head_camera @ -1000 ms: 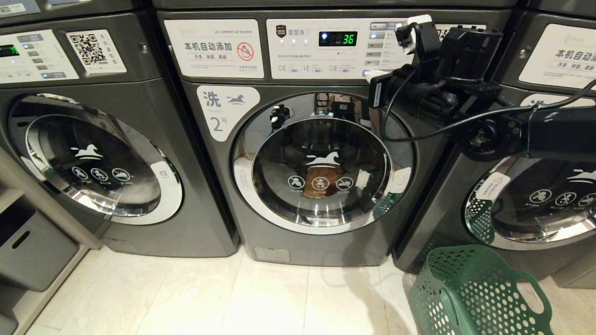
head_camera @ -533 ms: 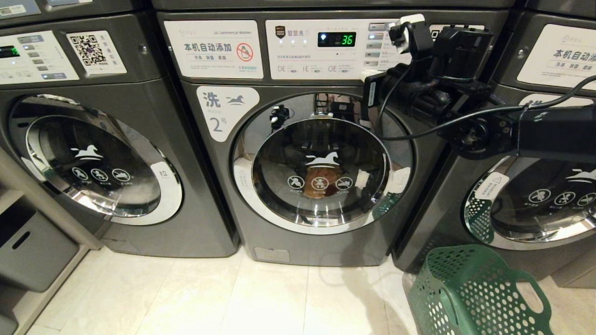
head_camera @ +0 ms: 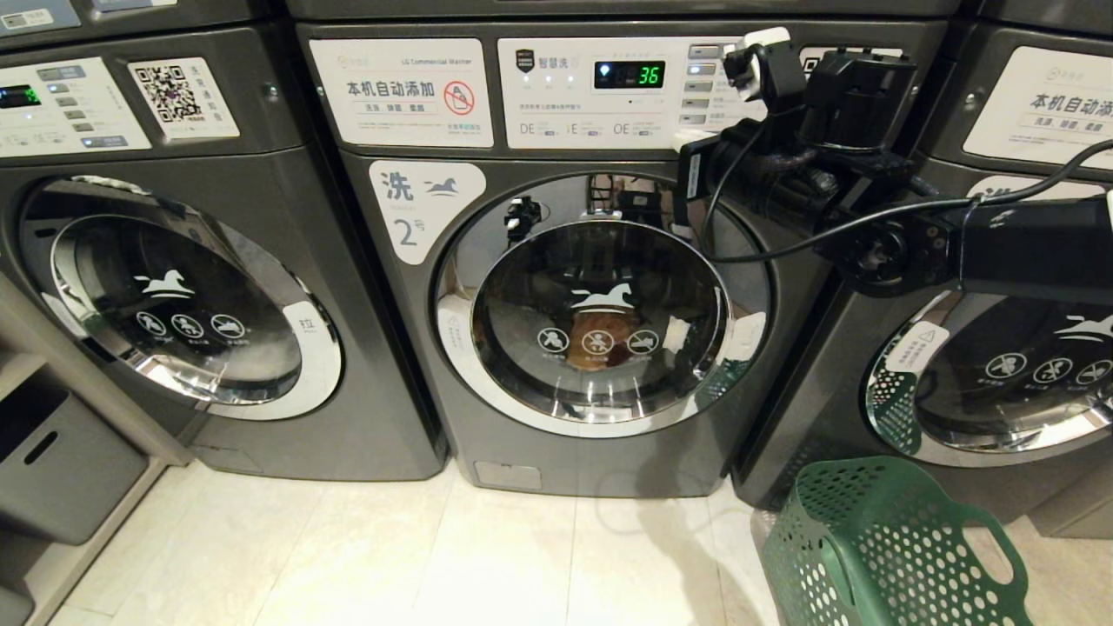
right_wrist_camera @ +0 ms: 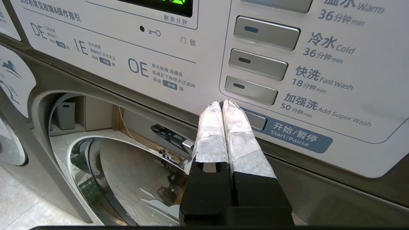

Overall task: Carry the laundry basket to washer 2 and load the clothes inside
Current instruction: Press the washing machine switch

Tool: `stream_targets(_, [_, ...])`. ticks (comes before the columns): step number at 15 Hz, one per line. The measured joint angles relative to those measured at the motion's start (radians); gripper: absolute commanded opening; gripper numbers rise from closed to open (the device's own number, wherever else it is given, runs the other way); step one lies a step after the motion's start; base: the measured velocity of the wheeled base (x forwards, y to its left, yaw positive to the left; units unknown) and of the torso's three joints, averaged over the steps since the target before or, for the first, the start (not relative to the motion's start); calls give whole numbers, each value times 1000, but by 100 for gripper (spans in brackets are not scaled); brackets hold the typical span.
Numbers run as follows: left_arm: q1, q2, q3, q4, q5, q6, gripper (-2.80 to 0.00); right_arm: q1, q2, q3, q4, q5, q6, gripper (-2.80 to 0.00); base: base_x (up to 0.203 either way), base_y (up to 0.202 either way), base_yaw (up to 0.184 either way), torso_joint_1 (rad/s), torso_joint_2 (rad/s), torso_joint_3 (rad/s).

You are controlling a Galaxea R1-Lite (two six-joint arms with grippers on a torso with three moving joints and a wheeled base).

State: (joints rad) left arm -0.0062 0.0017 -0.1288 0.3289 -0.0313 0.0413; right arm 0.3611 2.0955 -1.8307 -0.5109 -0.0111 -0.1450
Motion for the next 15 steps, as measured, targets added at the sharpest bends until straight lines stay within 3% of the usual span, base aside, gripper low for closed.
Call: stream_targets(15, [0,0,0,0,0,0,-280,-20,-80,114,-3,-3,0,-280,0,0,0,0,0,0])
